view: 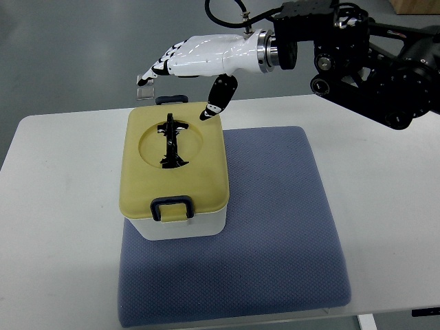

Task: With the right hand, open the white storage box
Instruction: 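Lower the right hand onto the black latch and close fingers around it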

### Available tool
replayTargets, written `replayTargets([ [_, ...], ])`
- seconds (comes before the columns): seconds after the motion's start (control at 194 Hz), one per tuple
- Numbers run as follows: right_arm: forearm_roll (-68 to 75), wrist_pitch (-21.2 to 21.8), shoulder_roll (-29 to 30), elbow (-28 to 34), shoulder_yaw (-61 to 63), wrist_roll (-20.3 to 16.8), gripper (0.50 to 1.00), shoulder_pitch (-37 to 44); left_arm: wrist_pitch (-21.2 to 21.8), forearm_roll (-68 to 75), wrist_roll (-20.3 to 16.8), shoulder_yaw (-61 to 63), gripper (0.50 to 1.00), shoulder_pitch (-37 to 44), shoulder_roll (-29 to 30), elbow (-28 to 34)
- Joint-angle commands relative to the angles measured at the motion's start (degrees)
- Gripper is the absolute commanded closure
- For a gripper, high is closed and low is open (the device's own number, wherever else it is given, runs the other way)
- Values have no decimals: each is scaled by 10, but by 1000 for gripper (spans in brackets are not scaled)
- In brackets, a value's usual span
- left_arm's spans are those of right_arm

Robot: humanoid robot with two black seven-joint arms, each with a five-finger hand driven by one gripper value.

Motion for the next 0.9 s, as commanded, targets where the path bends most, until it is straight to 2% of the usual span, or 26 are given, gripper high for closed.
replayTargets([
  [0.0, -1, -14, 4, 0, -12, 0, 570, -10, 0, 0, 0, 0, 500, 0, 0, 0],
  [0.428, -21, -75, 42, -6, -30, -2, 579, -49, 0, 0, 0, 0, 500, -1, 0, 3],
  [0.623, -27, -90, 60, -13, -30, -2, 599, -61, 0, 0, 0, -1, 500, 0, 0, 1],
  [0.737, -30, -104, 68, -18, -30, -3, 628, -64, 0, 0, 0, -1, 500, 0, 0, 1],
  [0.896, -30, -117, 79, -24, -29, -4, 632, -65, 0, 0, 0, -1, 500, -1, 0, 1],
])
